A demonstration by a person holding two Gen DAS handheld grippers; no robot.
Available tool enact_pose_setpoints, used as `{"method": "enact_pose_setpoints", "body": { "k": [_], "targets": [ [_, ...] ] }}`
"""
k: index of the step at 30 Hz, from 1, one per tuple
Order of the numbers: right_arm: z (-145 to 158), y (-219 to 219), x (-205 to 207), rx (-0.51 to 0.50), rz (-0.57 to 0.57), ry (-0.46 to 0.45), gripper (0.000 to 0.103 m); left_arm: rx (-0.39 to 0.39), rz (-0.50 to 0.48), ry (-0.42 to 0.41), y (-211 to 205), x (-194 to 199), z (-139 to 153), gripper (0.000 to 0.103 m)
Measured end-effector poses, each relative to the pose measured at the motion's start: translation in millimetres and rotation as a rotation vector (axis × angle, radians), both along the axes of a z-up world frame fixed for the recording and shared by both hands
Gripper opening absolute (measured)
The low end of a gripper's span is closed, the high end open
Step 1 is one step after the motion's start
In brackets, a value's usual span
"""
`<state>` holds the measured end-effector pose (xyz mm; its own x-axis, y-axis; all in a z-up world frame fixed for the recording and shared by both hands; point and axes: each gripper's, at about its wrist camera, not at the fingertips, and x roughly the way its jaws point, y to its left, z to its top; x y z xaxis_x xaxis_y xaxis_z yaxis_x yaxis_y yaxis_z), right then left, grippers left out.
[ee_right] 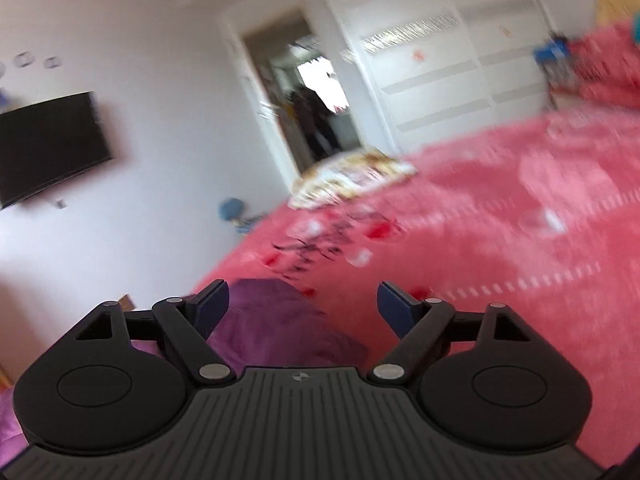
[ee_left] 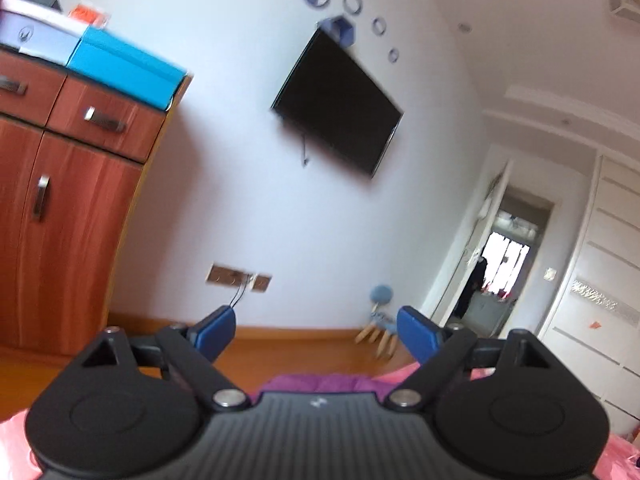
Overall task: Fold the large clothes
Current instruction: 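Lower the purple jacket onto the dark-red jacket and open both grippers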
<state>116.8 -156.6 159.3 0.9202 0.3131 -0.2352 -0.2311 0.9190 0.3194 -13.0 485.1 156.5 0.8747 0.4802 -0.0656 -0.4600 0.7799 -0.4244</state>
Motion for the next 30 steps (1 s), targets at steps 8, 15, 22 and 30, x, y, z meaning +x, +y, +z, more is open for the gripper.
{"method": "enact_pose_setpoints", "body": {
  "k": [8, 15, 22, 30],
  "targets": [
    [-9.5, 97.4, 8.2, -0.286, 0.191, -0.053, 0.103, 0.102, -0.306, 0.142, -35.3, 54.1, -26.3, 0.087],
    [-50.1, 145.2, 37.7, -0.418, 0.239, 0.075, 0.103, 0.146, -0.301, 0.357, -32.4, 95.5, -71.6, 0.089],
    [-88.6, 169.5, 54.0, -0.507, 0.241, 0.082, 0.103, 0.112, -0.299, 0.388, -29.2, 105.9, -99.5, 0.09],
    [-92.3, 168.0, 41.3, -0.488, 0.207, 0.039, 0.103, 0.153, -0.298, 0.401, -40.7, 112.2, -106.2, 0.093]
  ]
}}
